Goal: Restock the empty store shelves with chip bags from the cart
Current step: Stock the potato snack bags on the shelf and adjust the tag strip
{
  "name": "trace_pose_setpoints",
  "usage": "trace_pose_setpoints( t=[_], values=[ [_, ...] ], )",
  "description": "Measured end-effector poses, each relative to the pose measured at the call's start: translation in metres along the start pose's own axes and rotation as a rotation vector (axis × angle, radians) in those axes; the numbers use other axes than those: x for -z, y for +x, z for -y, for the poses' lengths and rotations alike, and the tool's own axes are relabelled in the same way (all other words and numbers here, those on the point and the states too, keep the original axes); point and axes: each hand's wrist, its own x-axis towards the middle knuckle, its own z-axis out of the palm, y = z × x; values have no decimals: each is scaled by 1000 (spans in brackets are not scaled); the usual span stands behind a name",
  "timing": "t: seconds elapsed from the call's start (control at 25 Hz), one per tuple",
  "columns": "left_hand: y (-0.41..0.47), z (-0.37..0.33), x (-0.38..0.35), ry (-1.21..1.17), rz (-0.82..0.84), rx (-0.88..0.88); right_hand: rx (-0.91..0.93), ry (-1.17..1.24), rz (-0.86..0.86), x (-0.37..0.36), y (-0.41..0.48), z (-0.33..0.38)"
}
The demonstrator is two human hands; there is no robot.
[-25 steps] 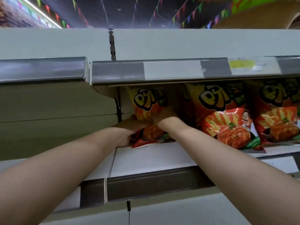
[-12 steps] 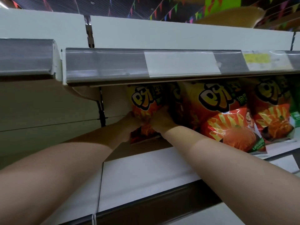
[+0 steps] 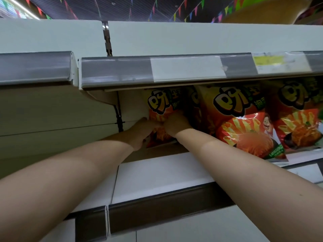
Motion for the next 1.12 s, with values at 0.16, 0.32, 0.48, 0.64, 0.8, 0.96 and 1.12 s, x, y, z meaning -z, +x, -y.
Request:
trace_pose_setpoints(
  t=[0.16,0.32,0.48,0.64,0.8,0.96,1.12],
  values=[
    [-32,2,-2,83,-155,-29,1,30,-29,5,-24,16],
    [-91,7,3,49,-305,-76,47,312,55,16,-76,24],
    [-154,25,33,26,-619,-210,239,599,-19,3,-128,31],
    [-221,46,67,4,-738,-202,401,819,44,-22,-178,58],
    [-282,68,110,-16,-859,-132,514,874,206,-54,-230,107],
    [-347,93,168,-36,-1018,-96,615,907,352,-88,-285,168],
    [-423,127,238,-67,-1157,-22,680,961,543,-132,-359,238]
  ],
)
